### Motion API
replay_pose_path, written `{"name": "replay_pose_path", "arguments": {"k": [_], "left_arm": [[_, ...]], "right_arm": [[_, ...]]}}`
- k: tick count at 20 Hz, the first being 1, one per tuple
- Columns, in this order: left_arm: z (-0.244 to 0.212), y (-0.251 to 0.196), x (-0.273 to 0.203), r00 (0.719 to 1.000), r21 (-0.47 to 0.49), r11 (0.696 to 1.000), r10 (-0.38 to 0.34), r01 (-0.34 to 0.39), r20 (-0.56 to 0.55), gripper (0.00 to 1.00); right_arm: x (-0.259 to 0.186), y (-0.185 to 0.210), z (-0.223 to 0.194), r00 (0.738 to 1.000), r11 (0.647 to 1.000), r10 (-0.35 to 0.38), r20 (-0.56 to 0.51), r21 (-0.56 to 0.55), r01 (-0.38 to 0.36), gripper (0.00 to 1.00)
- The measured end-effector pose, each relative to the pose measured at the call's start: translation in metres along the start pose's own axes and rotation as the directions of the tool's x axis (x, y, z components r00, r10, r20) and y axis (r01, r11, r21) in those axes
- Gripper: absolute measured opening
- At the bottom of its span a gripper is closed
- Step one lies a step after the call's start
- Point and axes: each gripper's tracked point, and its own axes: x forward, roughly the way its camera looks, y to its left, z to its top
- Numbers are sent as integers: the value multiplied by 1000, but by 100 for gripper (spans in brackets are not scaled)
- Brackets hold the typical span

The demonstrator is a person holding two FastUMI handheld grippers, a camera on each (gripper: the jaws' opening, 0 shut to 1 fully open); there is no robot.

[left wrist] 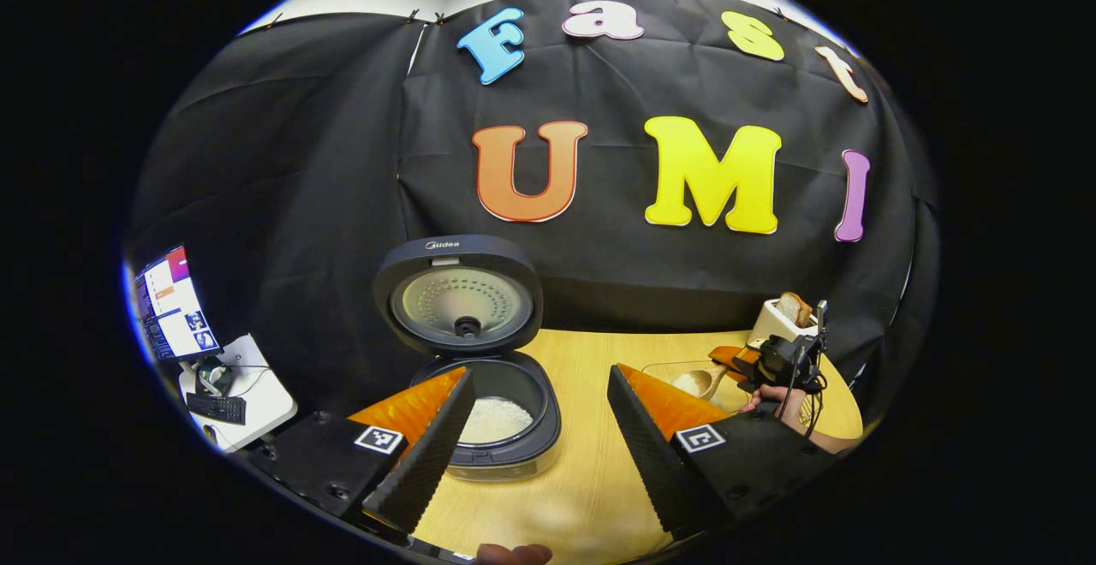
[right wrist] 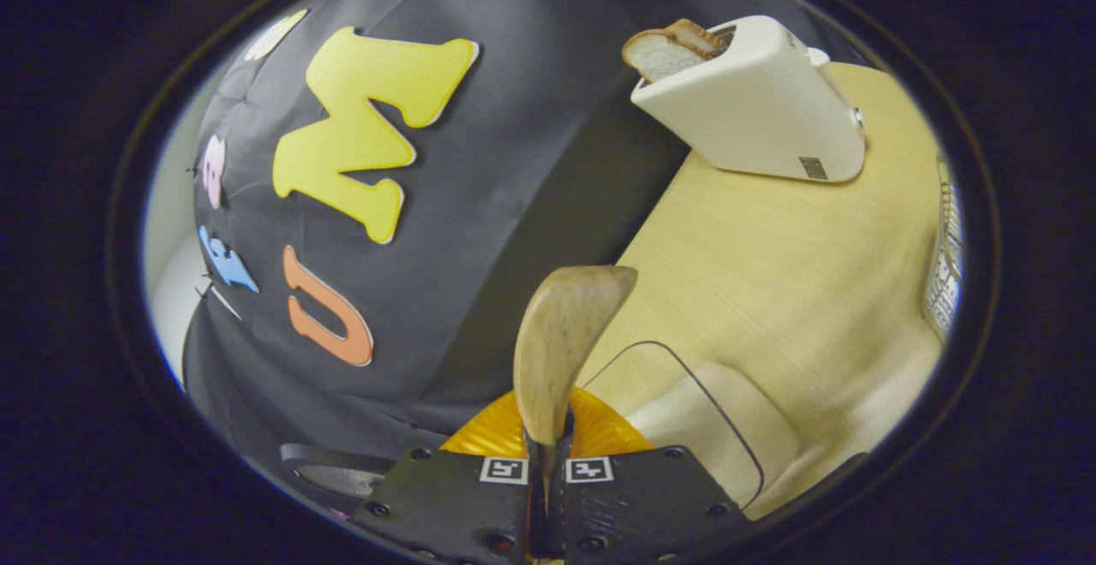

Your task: Close the left gripper, press the button to open the rice cooker; take a wooden spoon from the chopstick holder with the right hand, scoop a spoonful of rice and pour it into the rice cooker, then put the wooden spoon back into the chopstick holder.

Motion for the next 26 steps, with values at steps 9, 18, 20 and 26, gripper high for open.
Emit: {"name": "replay_pose_path", "arguments": {"k": [9,18,20,26], "left_arm": [[4,2,-15,999,-73,997,40,-37,34,100],[8,66,-46,980,-153,975,175,-159,98,99],[4,83,-51,975,-173,968,201,-182,99,99],[-19,129,-58,963,-265,937,258,-229,79,99]], "right_arm": [[-15,110,-61,978,987,154,-142,-24,-159,1],[-7,222,-171,931,958,223,-290,-112,-265,1],[-3,233,-188,936,950,200,-290,-178,-258,1],[12,242,-225,961,894,119,-248,-395,-212,0]]}}
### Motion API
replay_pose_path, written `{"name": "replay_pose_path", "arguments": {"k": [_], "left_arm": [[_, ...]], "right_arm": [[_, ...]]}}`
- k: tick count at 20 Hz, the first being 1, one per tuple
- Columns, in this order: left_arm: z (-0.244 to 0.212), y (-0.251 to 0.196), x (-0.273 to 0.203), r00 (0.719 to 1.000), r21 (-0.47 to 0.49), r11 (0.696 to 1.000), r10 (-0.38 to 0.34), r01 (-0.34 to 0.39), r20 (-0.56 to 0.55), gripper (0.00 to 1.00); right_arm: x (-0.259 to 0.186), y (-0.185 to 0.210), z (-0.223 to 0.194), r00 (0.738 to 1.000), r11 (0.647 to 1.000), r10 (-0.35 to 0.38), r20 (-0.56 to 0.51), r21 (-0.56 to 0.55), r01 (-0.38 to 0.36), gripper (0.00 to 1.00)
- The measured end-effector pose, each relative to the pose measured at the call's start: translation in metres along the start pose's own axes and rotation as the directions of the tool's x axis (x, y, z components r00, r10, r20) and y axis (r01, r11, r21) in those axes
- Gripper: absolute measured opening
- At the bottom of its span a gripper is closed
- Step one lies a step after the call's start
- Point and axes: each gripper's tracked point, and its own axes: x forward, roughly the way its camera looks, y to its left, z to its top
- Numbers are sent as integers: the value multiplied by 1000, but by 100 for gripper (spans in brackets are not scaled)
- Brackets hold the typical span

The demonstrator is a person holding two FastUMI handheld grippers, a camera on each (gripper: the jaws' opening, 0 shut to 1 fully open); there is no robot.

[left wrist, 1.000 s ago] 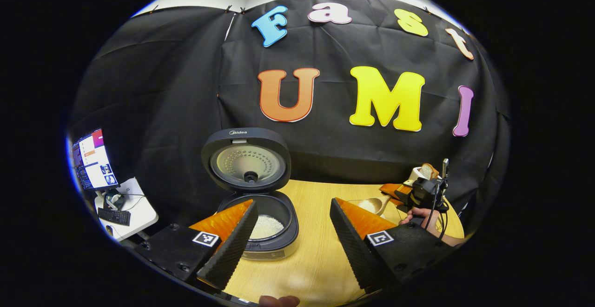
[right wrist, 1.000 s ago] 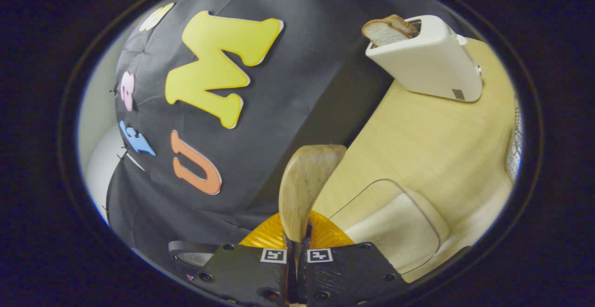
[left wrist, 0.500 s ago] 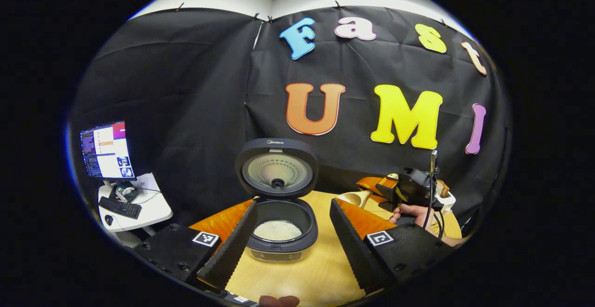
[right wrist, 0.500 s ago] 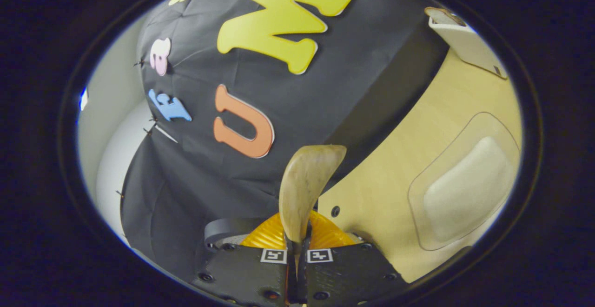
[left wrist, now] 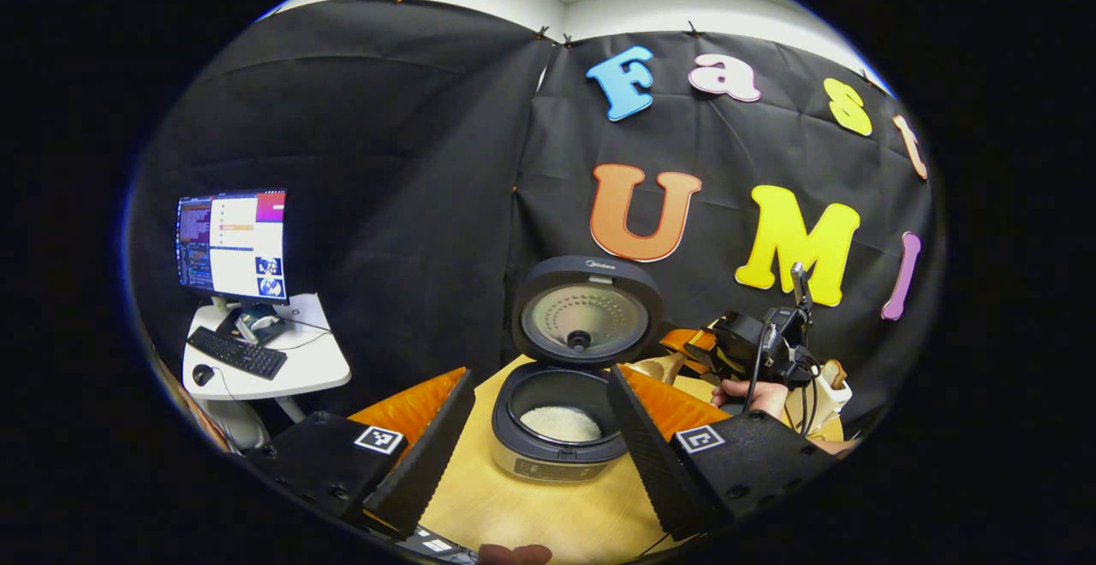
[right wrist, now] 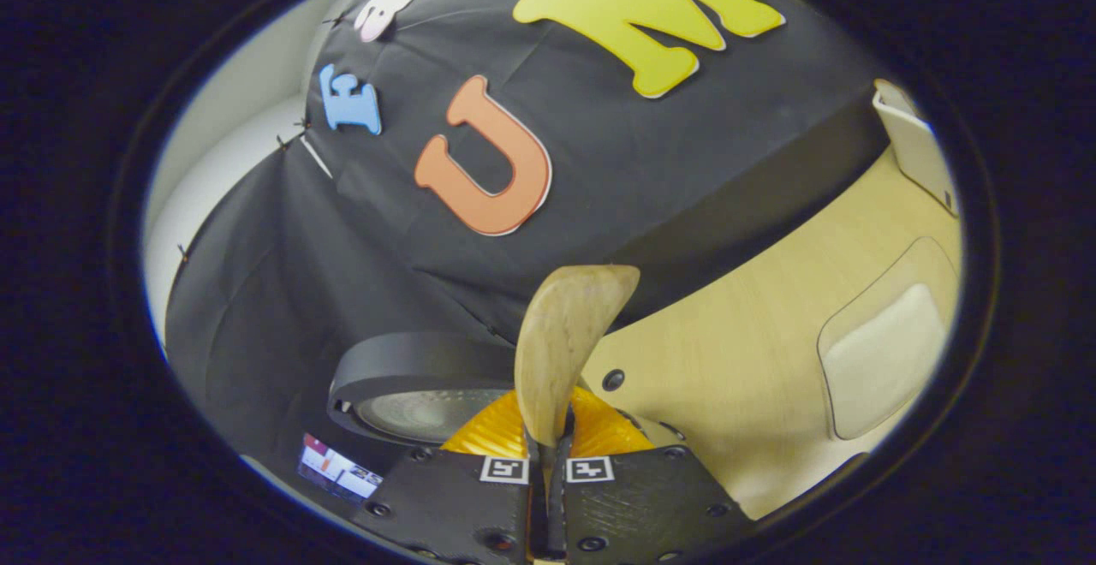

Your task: Close the left gripper, press the button to open the rice cooker; take a wooden spoon from the chopstick holder with the right hand, scoop a spoonful of rice and pour it into the rice cooker, then put the wooden spoon back into the chopstick holder.

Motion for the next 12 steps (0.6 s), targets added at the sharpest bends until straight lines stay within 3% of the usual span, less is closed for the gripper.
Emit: {"name": "replay_pose_path", "arguments": {"k": [3,7,12], "left_arm": [[-10,16,2,1000,-37,999,13,-13,-12,99],[-21,28,5,1000,-76,997,24,-26,-18,99],[-30,43,4,999,-93,994,46,-48,-29,99]], "right_arm": [[8,12,-10,1000,992,-27,8,-126,27,1],[14,15,-22,999,977,-49,21,-207,52,1],[13,23,-27,998,934,-43,53,-353,59,1]]}}
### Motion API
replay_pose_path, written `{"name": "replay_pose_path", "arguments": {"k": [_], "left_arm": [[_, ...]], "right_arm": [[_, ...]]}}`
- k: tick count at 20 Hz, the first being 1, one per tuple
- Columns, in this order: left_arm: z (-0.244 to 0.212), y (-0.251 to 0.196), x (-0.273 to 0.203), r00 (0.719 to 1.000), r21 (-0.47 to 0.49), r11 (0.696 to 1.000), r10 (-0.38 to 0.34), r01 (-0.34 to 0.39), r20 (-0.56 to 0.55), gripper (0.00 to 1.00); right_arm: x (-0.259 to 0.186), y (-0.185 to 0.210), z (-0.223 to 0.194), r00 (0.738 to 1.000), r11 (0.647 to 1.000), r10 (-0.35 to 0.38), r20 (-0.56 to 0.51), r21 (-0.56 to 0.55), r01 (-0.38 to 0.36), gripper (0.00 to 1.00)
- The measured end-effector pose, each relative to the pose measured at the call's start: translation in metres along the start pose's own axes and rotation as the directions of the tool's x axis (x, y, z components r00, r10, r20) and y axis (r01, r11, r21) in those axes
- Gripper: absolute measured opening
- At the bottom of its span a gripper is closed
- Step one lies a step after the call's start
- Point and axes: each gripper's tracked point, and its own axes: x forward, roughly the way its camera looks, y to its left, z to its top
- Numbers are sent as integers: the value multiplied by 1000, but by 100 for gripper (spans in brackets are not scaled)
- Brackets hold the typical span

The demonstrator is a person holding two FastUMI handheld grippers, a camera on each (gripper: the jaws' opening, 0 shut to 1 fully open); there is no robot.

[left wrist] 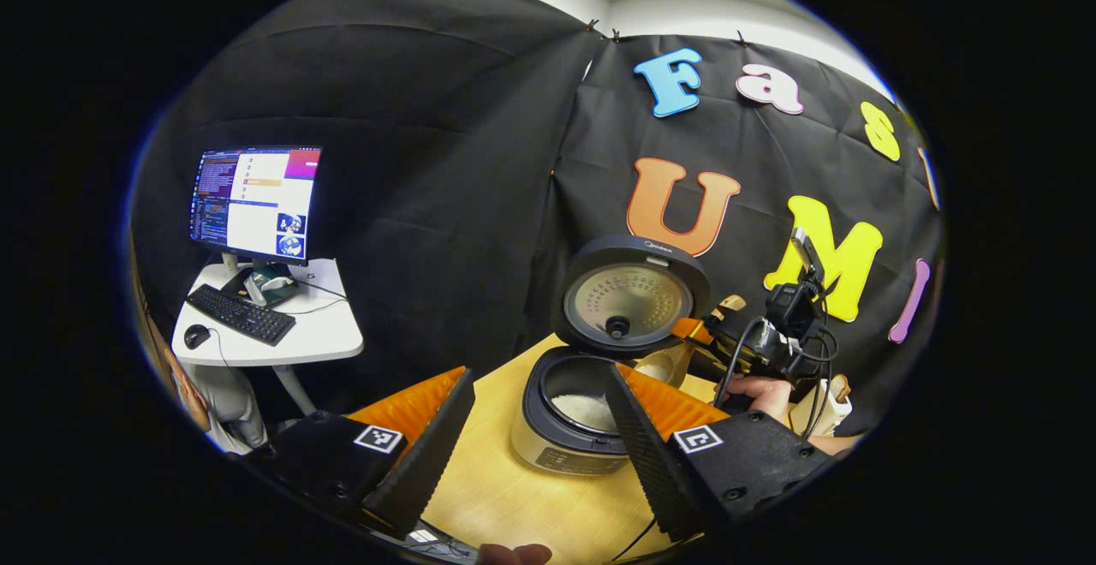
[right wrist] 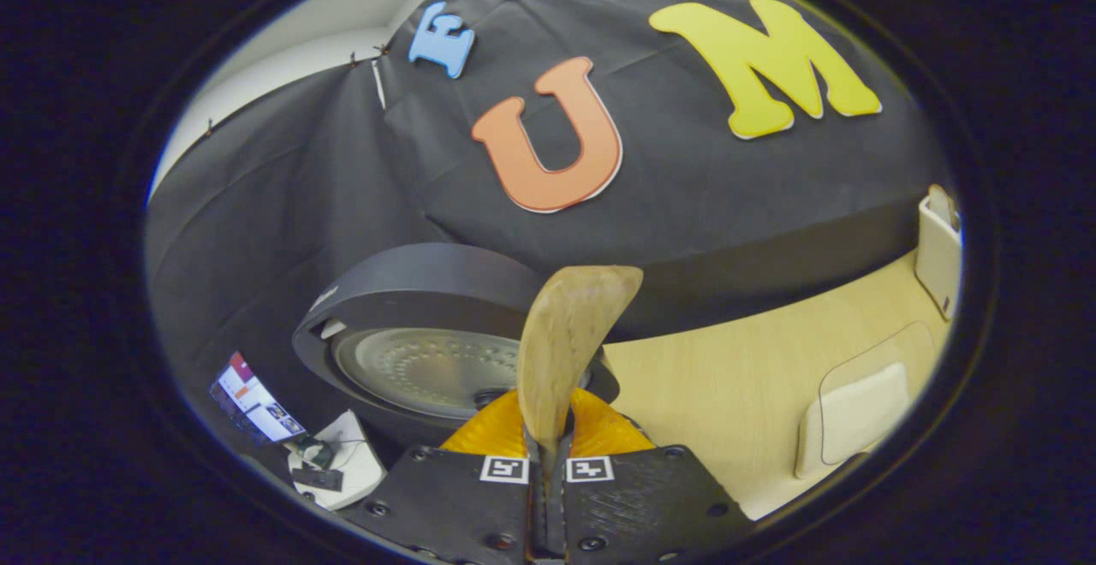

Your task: Close the left gripper, press the button to open the rice cooker; take a wooden spoon from the chopstick holder with the right hand, scoop a spoonful of rice and pour it into the rice cooker, then put the wooden spoon back into the chopstick holder.

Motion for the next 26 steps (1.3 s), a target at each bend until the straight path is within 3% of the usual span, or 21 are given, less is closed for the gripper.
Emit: {"name": "replay_pose_path", "arguments": {"k": [5,11,17,19,24,26], "left_arm": [[-1,3,4,1000,-13,1000,5,-5,8,99],[1,10,6,999,-26,999,34,-33,30,99],[-1,19,2,997,-29,998,65,-63,48,99],[0,21,0,996,-38,997,71,-70,50,98],[0,27,-2,995,-50,995,83,-80,59,98],[0,28,-1,995,-52,995,84,-81,61,98]], "right_arm": [[-8,14,7,998,981,19,52,-195,-9,1],[-16,32,13,995,921,68,73,-388,-34,1],[-20,49,12,988,837,127,83,-543,-62,1],[-15,49,11,989,815,122,86,-578,-51,1],[-21,60,10,978,712,156,135,-702,-17,1],[-22,62,12,976,693,166,139,-721,-15,1]]}}
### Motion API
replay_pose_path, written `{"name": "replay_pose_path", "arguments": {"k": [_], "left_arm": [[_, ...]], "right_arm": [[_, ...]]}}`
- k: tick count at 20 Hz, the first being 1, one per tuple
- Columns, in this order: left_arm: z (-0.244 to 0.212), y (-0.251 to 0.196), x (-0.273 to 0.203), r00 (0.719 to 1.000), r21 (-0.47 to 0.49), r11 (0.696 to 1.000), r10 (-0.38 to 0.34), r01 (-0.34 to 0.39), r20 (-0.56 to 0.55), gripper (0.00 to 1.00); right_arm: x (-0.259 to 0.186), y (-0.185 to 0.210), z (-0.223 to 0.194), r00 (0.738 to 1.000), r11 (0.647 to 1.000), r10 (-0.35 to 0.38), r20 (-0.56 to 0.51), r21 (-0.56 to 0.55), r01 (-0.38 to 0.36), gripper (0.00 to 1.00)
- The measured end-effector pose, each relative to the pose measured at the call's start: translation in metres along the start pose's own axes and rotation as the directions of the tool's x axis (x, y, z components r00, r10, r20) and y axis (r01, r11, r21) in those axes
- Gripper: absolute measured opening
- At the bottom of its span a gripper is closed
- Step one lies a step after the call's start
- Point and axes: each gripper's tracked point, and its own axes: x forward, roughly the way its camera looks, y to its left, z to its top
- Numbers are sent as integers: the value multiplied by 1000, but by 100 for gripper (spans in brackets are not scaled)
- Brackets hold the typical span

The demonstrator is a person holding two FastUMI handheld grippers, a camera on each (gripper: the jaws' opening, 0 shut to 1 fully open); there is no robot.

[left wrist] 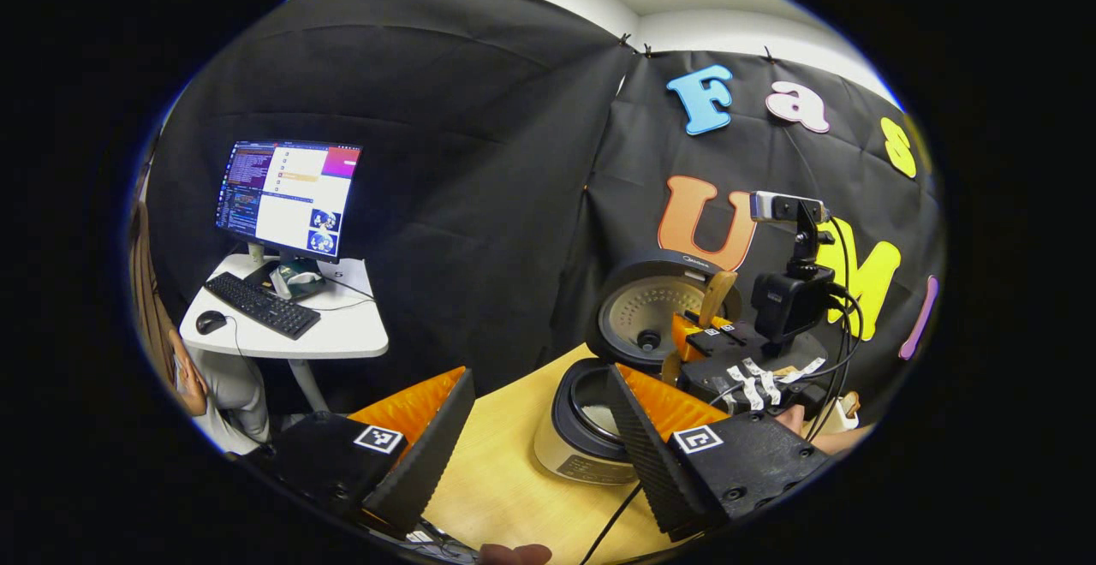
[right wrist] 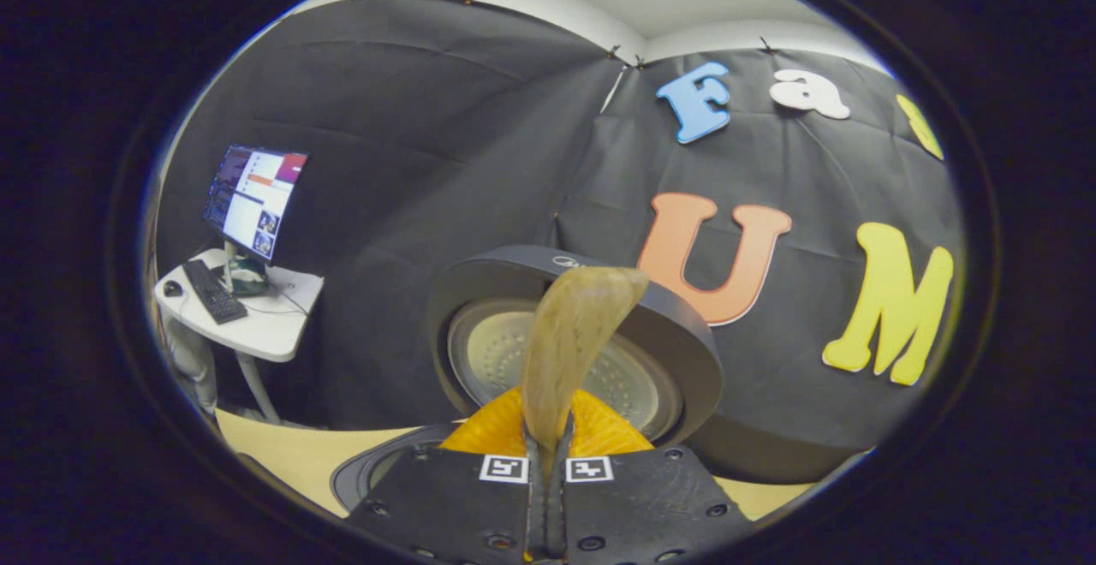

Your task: Close the left gripper, press the button to open the rice cooker; take a wooden spoon from the chopstick holder with the right hand, scoop a spoonful of rice and pour it into the rice cooker, then put the wooden spoon back into the chopstick holder.

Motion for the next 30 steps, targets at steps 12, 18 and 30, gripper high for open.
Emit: {"name": "replay_pose_path", "arguments": {"k": [12,18,30], "left_arm": [[14,4,-7,1000,47,999,1,-2,23,98],[32,-1,-7,999,93,996,-10,6,42,99],[63,-107,-5,974,209,957,-217,200,62,98]], "right_arm": [[-10,-16,11,1000,983,11,-12,182,-9,1],[-40,-40,27,1000,912,9,-24,409,2,1],[-146,-181,26,989,688,-125,-84,711,147,1]]}}
